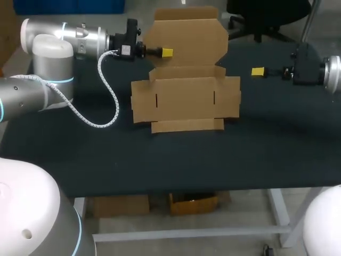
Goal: Assemble the packaging by folding the flat box into shape, placing the metal phone stand inside, and closing the box properly
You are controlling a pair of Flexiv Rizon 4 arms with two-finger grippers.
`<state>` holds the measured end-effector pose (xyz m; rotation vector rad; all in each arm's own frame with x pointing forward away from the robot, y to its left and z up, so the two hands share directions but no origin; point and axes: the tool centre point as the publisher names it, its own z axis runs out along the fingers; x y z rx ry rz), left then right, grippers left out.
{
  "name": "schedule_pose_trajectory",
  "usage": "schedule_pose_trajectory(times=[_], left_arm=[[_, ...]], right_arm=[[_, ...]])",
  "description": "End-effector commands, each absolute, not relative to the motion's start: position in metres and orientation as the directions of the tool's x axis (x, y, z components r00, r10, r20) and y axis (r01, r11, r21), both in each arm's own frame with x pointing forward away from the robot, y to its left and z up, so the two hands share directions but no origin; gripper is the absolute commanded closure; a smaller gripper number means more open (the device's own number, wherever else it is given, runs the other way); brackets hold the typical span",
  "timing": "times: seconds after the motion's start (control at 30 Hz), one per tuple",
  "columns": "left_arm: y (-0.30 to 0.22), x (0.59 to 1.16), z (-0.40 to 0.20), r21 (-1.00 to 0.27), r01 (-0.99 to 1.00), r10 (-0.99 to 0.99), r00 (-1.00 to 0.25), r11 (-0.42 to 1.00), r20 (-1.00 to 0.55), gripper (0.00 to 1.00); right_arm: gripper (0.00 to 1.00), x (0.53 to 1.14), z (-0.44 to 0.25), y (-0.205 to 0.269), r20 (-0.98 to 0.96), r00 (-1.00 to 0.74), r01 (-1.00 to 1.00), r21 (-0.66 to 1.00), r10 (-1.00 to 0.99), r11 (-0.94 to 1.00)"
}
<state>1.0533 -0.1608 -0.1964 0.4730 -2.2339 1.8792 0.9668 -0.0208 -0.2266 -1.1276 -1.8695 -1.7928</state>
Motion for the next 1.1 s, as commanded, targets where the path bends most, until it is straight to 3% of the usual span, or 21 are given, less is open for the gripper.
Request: schedule_pose_trajectory(times=[0.03, 0.6, 0.77, 1.1], left_arm=[[-0.161, 1.056, -0.197, -0.923, -0.356, -0.117, -0.933, 0.149, 0.341, 1.0], [-0.161, 1.056, -0.197, -0.923, -0.356, -0.117, -0.933, 0.149, 0.341, 1.0], [-0.161, 1.056, -0.197, -0.923, -0.356, -0.117, -0.933, 0.149, 0.341, 1.0], [-0.161, 1.056, -0.197, -0.923, -0.356, -0.117, -0.933, 0.149, 0.341, 1.0]], right_arm=[[1.0, 0.955, -0.223, -0.023, 0.691, -0.612, 0.717, 0.69, 0.385, -0.098], [1.0, 0.955, -0.223, -0.023, 0.691, -0.612, 0.717, 0.69, 0.385, -0.098], [1.0, 0.945, -0.209, -0.003, 0.595, -0.68, 0.645, 0.763, 0.428, -0.035], [1.0, 0.904, -0.208, -0.026, 0.46, -0.691, 0.576, 0.816, 0.557, 0.041]])
